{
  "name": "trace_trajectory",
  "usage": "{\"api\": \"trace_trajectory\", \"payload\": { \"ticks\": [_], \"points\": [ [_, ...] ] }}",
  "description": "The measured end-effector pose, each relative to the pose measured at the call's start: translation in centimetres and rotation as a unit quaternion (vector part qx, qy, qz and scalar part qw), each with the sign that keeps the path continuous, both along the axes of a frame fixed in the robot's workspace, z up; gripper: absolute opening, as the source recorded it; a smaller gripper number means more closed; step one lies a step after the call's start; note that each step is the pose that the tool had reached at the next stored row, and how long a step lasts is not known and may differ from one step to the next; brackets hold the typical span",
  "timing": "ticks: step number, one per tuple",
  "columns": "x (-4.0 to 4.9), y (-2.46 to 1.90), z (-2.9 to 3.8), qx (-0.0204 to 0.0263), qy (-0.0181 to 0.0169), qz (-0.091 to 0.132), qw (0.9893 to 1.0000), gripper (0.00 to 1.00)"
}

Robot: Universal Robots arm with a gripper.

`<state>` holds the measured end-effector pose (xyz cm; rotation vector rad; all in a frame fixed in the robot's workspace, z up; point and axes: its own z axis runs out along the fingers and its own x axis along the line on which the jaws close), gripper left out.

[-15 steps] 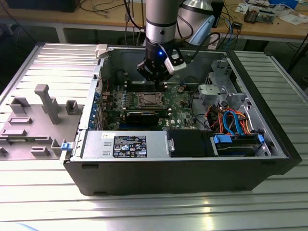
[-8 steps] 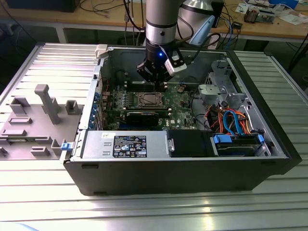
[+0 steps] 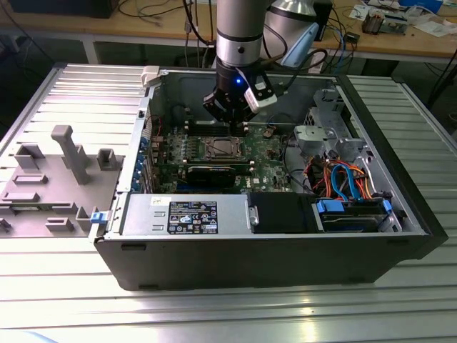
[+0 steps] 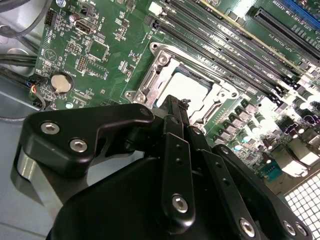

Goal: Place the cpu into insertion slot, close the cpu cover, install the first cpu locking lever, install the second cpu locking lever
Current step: 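Install the second cpu locking lever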

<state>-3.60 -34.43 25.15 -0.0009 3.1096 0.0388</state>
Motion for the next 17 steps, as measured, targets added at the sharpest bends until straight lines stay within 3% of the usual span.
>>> {"api": "trace_trajectory", "payload": {
  "ticks": [3, 10, 17],
  "points": [
    [0.01, -0.10, 0.01, -0.0001, 0.0000, 0.000, 1.0000, 0.11],
    [0.00, -0.90, 0.00, 0.0002, 0.0000, 0.000, 1.0000, 0.11],
    [0.00, -0.98, 0.00, 0.0002, 0.0000, 0.000, 1.0000, 0.11]
  ]
}}
